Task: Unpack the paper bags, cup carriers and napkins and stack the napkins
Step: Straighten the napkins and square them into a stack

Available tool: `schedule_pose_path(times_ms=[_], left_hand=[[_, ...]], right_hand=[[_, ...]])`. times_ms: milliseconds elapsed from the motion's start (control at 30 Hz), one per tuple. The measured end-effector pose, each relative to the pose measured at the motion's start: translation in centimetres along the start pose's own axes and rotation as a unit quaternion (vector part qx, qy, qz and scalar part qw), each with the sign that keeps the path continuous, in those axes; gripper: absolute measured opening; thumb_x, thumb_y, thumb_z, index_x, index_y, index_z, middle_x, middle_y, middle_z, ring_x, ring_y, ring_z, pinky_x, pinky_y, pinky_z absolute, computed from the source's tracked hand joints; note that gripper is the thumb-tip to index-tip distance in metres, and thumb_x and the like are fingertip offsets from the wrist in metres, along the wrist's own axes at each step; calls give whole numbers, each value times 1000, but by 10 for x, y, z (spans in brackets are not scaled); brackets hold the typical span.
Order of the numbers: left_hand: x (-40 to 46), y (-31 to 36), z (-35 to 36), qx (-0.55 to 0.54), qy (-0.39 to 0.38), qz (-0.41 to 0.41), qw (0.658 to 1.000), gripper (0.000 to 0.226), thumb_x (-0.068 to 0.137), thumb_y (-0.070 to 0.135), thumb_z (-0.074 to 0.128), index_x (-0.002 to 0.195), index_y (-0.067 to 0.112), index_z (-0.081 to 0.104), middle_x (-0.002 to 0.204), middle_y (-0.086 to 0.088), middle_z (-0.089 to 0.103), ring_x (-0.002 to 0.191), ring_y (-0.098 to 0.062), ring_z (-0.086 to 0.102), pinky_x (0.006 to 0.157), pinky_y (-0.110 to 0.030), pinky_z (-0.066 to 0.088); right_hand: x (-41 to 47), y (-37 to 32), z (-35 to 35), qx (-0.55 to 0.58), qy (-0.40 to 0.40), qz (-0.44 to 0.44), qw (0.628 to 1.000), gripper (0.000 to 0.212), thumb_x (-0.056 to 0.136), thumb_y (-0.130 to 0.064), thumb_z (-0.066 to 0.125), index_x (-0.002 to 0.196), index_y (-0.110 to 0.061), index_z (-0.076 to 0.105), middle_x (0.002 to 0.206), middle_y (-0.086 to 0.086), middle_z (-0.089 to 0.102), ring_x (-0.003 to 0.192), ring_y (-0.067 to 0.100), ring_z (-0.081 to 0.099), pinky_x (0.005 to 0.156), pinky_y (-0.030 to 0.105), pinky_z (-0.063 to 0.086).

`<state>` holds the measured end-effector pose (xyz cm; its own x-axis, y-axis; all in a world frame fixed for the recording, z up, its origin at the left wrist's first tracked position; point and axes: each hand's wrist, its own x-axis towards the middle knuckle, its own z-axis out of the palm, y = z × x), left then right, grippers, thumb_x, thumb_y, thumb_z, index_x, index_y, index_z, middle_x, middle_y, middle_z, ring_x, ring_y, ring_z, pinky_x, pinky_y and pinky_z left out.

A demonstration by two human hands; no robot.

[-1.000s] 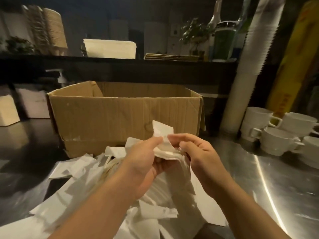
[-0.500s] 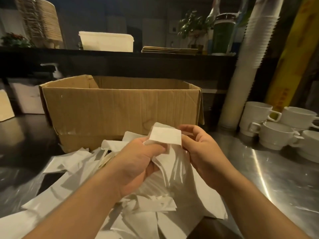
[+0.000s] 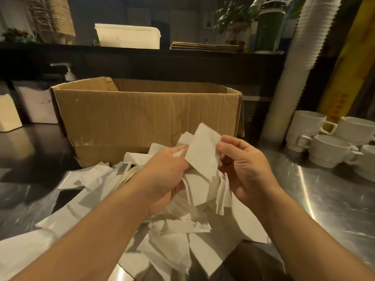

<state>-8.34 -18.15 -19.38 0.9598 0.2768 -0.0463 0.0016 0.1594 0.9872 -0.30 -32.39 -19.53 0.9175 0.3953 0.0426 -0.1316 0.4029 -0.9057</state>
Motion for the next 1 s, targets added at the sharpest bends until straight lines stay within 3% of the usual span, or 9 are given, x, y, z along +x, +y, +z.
schedule_pose_path(times_ms=[100,200,333,467,633,733,867,933,1000], left_hand=[[2,2,-3,-5,20,19,1000,14,101,21,65,106,19,78,94,-11,80,78,-22,74,75,-37,61],[3,3,-6,-29,49,48,997,18,98,9,68,109,21,77,99,-10,80,82,-25,76,67,-40,64],[-2,4,-2,-61,48,65,995,18,87,12,74,105,11,77,95,-15,79,79,-27,75,66,-39,64],[-2,6,-2,-53,41,66,996,20,104,21,60,100,12,77,89,-12,80,72,-22,76,58,-31,61],[-6,8,-3,-70,0,62,996,45,109,38,43,103,9,76,89,-10,79,77,-20,77,65,-30,63],[-5,5,-3,-47,-14,68,996,52,99,53,48,105,11,79,101,-13,79,95,-28,76,87,-42,62],[-3,-1,-2,4,-39,114,993,29,83,29,69,105,12,78,104,-16,78,98,-32,74,97,-49,59],[-2,-2,-1,20,-18,122,992,17,93,19,65,104,13,76,101,-15,79,95,-30,75,95,-46,60],[-2,-2,-1,18,-13,123,992,26,101,27,55,104,12,76,103,-16,79,95,-30,74,94,-43,59]], right_hand=[[4,-7,-6,103,-42,9,994,44,87,-2,70,128,-17,62,118,13,69,95,27,76,76,43,64],[4,-14,-10,96,-145,3,985,58,78,-7,75,133,-19,63,126,15,67,107,33,72,86,45,62],[-3,-14,-5,-12,-160,-43,986,45,77,-11,77,121,-13,70,108,9,75,100,30,73,79,37,62],[-9,-7,2,-127,-100,-96,982,30,73,-21,76,103,-16,75,99,2,77,97,25,75,79,37,64],[-9,-2,3,-197,-38,-142,969,5,89,-19,73,94,-19,75,93,-2,76,94,27,72,82,42,64],[-9,0,4,-211,-21,-150,966,4,91,-19,72,95,-19,75,91,-4,76,91,24,72,78,38,64],[-7,4,4,-219,-19,-158,963,14,94,-22,71,107,-23,71,96,-1,74,91,20,71,75,30,61],[-5,4,3,-231,-21,-139,963,24,93,-26,71,117,-30,66,106,-4,73,97,16,69,81,28,60],[-4,2,3,-241,-27,-107,964,19,94,-31,69,113,-31,69,104,-9,74,98,14,69,82,29,59]])
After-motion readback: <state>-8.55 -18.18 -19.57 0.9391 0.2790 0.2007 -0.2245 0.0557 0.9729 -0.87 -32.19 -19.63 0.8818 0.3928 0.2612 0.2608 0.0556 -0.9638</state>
